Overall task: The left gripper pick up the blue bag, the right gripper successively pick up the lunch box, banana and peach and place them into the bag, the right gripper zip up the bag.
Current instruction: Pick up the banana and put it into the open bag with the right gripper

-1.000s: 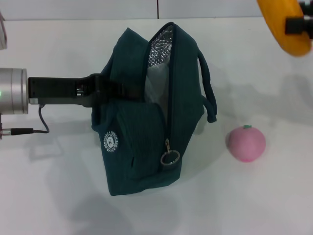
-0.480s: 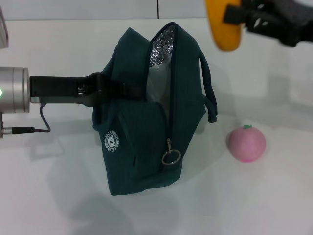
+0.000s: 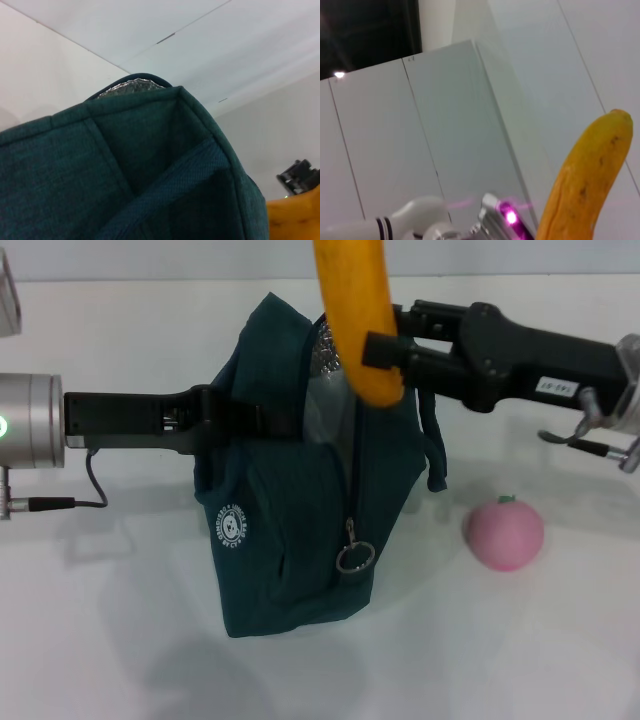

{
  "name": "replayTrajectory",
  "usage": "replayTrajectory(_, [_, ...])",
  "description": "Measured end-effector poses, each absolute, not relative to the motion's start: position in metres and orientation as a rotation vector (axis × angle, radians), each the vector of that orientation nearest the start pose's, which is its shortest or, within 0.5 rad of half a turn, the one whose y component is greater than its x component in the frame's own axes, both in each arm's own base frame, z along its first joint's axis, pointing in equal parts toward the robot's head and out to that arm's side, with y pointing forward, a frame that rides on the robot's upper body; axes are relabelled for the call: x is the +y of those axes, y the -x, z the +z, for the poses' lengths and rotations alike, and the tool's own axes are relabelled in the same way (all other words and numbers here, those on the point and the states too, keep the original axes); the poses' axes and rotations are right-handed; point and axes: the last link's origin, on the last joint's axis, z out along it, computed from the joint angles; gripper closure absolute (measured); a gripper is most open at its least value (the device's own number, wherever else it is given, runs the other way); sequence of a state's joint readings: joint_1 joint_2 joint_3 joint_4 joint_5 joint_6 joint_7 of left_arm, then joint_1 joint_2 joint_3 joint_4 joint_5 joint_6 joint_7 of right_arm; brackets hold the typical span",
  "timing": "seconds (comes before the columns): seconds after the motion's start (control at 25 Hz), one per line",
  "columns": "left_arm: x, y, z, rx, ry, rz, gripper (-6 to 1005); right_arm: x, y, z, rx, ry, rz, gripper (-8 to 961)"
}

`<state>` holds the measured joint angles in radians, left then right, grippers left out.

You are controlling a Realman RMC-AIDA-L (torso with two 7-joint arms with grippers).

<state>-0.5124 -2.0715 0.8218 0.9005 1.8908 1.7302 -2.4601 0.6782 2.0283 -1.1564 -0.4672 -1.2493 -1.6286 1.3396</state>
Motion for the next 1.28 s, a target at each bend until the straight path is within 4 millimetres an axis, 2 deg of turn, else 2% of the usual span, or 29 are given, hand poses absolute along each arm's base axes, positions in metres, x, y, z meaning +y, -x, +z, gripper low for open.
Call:
replayTrajectory(0.16, [0.327,0.216,0.029,-1.821,2.557,-0.842,965,0.348,-0.155,-0.022,0.395,2.755,1.336,508])
replayTrajectory(0.52, [0.329,0.214,0.032,-1.813,2.560,-0.839,965,0.344,-0.155,-0.041,0.334,2.790,1.249,508])
replayTrajectory(0.72, [0.330,0.214,0.033,-1.811,2.559,-0.839,965,0.342,-0.150,-0.044,0.264,2.775,1.273,508])
replayTrajectory(1.28, [0.331,0.214,0.033,-1.807,2.559,-0.841,964,0.342,-0.154,-0.051,0.228,2.773,1.215,508])
